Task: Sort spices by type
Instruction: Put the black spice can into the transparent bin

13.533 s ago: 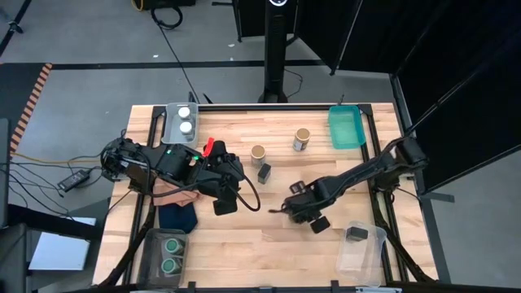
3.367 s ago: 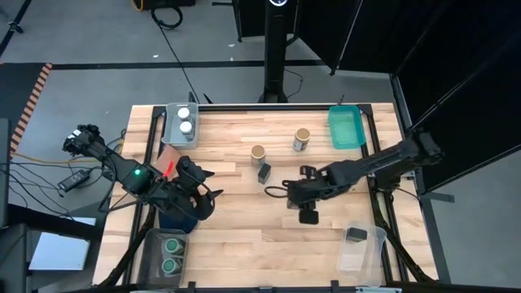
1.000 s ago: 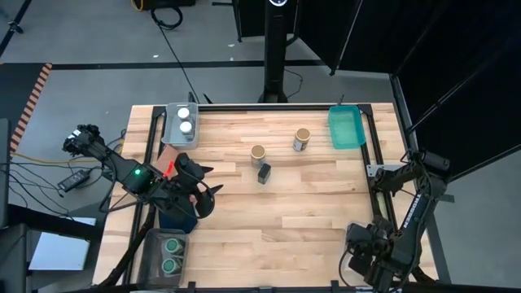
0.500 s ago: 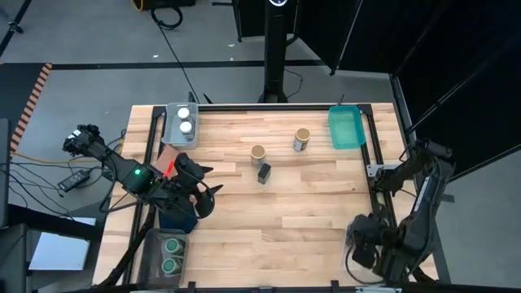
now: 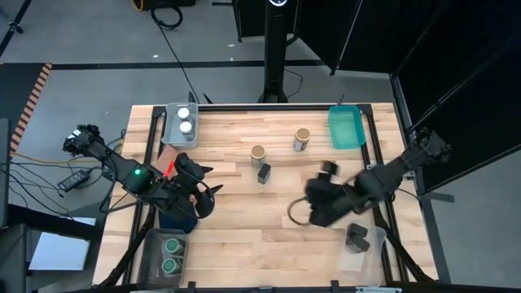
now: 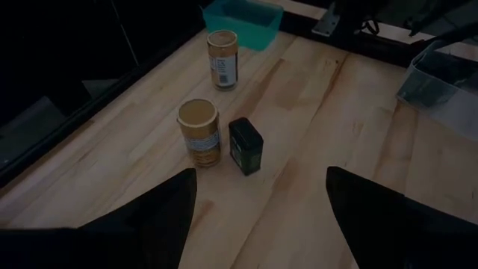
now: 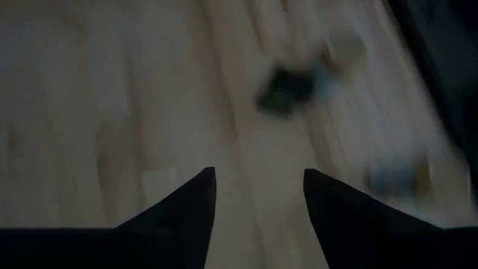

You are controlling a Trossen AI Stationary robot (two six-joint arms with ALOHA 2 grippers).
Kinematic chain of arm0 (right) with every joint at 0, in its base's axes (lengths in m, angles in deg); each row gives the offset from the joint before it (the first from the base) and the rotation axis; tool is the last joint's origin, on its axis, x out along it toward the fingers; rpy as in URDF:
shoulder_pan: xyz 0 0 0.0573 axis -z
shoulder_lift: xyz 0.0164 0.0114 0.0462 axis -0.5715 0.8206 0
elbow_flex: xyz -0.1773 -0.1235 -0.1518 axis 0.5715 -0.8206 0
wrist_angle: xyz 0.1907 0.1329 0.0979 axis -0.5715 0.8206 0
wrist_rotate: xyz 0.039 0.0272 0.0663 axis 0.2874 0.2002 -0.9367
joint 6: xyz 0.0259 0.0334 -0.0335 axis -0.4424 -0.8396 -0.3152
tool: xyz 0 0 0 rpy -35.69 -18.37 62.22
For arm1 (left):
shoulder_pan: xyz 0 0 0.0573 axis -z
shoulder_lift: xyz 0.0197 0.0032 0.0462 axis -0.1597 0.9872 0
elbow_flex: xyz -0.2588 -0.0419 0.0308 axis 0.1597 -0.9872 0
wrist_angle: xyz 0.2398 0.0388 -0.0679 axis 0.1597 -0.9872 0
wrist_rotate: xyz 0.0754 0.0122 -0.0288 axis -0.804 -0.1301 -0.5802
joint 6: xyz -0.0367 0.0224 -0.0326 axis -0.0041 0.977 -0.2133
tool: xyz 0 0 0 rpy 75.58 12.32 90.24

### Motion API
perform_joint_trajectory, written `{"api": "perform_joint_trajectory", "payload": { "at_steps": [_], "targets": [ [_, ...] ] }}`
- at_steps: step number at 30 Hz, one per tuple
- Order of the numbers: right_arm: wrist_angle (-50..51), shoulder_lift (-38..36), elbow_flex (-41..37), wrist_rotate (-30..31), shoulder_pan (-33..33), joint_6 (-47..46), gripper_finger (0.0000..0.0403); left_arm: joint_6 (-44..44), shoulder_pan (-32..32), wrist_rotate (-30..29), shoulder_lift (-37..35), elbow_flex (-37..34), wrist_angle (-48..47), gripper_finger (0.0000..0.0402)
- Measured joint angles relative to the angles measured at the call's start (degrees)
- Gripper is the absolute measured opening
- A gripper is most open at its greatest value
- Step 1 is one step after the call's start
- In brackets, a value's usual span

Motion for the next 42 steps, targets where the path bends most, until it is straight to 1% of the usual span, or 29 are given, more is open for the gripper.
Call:
{"api": "perform_joint_trajectory", "payload": {
  "at_steps": [4,6,7,11,13,16,18,24,29,33,42],
  "targets": [
    [-12.6,0.0,0.0,-3.6,5.7,26.1,0.0209,1.1,0.0,0.7,0.0,0.0,-0.2,0.0302],
    [-16.3,0.0,0.0,-6.2,8.6,34.0,0.0207,1.1,0.0,1.1,0.0,0.0,-0.2,0.0302],
    [-17.4,0.0,0.0,-8.0,10.3,35.8,0.0206,1.0,0.0,1.1,0.0,0.0,-0.2,0.0302],
    [-18.8,1.7,0.0,-14.9,17.0,38.0,0.0204,-0.1,0.0,1.3,0.0,0.0,-0.1,0.0302],
    [-21.0,3.0,0.0,-17.2,19.2,43.5,0.0205,-0.1,0.0,1.3,0.0,0.0,-0.2,0.0302],
    [-24.6,5.6,0.0,-19.7,20.5,52.9,0.0206,-0.1,0.0,1.7,0.0,0.0,-0.4,0.0302],
    [-26.5,7.4,0.0,-22.2,21.7,57.5,0.0206,-0.2,0.0,2.2,0.0,0.0,-0.6,0.0302],
    [-26.4,11.9,0.0,-27.8,25.3,65.9,0.0206,-1.5,0.0,2.3,0.0,0.0,-0.6,0.0302],
    [-27.8,15.4,0.0,-30.4,27.8,72.7,0.0204,-1.9,0.0,2.3,0.0,0.0,-0.5,0.0302],
    [-27.9,18.6,0.0,-30.9,29.9,77.1,0.0206,-3.2,0.0,2.2,0.0,0.0,-0.5,0.0302],
    [-29.3,22.5,0.0,-31.7,32.6,85.4,0.0206,-5.0,0.0,2.1,0.0,0.0,-1.0,0.0302]
  ]
}}
